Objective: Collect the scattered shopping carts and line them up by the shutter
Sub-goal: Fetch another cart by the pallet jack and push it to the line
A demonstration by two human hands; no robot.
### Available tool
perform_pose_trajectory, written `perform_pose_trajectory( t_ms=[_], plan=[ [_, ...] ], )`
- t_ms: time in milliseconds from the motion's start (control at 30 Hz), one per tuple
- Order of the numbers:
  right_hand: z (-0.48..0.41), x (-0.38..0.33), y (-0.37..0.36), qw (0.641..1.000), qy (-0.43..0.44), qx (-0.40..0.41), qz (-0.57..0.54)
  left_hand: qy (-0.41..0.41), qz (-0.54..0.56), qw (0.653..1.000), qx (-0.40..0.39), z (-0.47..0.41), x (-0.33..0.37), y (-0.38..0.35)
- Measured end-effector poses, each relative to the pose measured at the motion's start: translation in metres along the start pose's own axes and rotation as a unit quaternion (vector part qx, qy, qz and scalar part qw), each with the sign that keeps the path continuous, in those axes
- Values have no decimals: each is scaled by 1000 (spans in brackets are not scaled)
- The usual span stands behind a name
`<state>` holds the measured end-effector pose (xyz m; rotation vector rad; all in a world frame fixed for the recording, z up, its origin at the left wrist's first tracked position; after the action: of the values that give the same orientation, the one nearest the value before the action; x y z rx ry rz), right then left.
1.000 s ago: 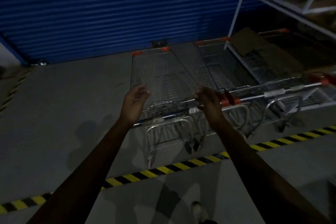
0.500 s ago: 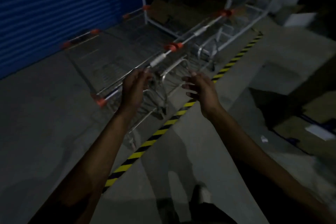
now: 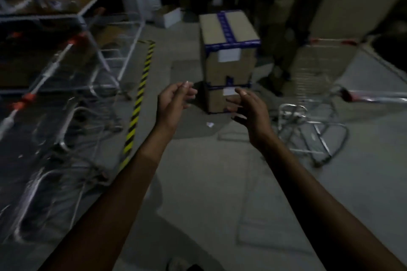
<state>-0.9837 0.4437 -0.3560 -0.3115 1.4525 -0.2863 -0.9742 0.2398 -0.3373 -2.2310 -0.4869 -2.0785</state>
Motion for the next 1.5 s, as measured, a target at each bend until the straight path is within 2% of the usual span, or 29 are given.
perform_pose_trajectory(
  t_ms=[267, 467, 667, 867, 1067, 1300, 1500],
  plan=[
    [99, -99, 275, 978, 77, 184, -59, -47, 20, 977, -209, 80, 59, -288],
    [177, -167, 416, 941, 147, 299, -62, -88, 64, 936, -334, 139, 118, -455],
    [241, -221, 532, 884, 208, 413, -60, -133, 64, 882, -447, 202, 161, -595],
    [264, -263, 636, 832, 253, 491, -54, -151, 85, 838, -517, 230, 187, -729],
    [246, -321, 758, 781, 290, 550, -49, -178, 107, 801, -562, 230, 218, -888],
    [223, -401, 883, 725, 339, 598, -52, -195, 118, 759, -610, 224, 277, -1071],
    [236, -440, 987, 678, 364, 635, -59, -183, 127, 720, -657, 263, 305, -1203]
  ],
)
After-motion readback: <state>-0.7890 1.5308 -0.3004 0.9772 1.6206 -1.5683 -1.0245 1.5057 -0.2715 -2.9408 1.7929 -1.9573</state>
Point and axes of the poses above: each hand's wrist, its own z-axis away from the middle knuckle, its own y-axis out of the back of the hand, x = y × z, the point moved 2 cm from there along -z, towards the middle knuckle, and after that the axes turned 13 degrees about -z, right-handed, at the moved point
